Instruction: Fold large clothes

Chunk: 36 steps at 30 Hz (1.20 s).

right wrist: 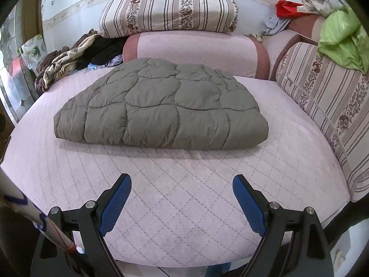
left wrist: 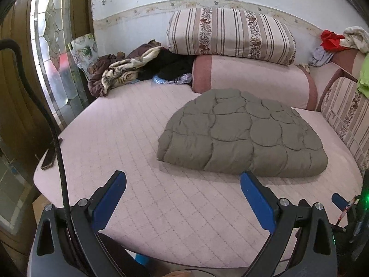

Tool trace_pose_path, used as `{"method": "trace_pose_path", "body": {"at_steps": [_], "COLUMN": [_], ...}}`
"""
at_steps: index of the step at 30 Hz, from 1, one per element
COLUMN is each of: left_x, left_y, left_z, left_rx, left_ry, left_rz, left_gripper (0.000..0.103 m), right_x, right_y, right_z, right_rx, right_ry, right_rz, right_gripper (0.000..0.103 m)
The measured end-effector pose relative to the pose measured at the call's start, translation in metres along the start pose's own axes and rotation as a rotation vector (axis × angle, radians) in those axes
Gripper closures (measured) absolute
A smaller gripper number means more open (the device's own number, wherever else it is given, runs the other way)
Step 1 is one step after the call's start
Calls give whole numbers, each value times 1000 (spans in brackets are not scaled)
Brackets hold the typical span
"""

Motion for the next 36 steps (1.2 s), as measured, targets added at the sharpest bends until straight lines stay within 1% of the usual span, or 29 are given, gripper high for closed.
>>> {"method": "trace_pose_path", "body": {"at_steps": [3,5,15,29,36], "left_x": [3,5,20,27,29], "left_y": [2,5,15,29,36], "left_z": [-2,-4,-16,-31,-35], "left_rx": [-11,-19,-62,-128,-143], "left_ry": [0,12,61,80,89], "left_rz": [-18,0,-8,-14,3], "left_gripper": [4,4,4,4,4], "right_x": [3,6,9,13,13], "right_y": [2,4,10,14,18], "right_z": [-1,-2,-7,-12,-12], "right_rx": [-6,-11,-33,-52,-56], "right_ry": [8,21,24,21,5], "right_rz": [-4,-7,-25,-45,-59], "right_gripper": [11,11,11,11,11]}}
Point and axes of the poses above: each gripper's, at about its wrist camera, not at the fingertips, and y roughly the way its jaws point, x to its right, z to its top, the point moved 8 cm from there along y, roughly the way its jaws point, and after that the axes turned 15 degrees about z, right-handed, at the moved point
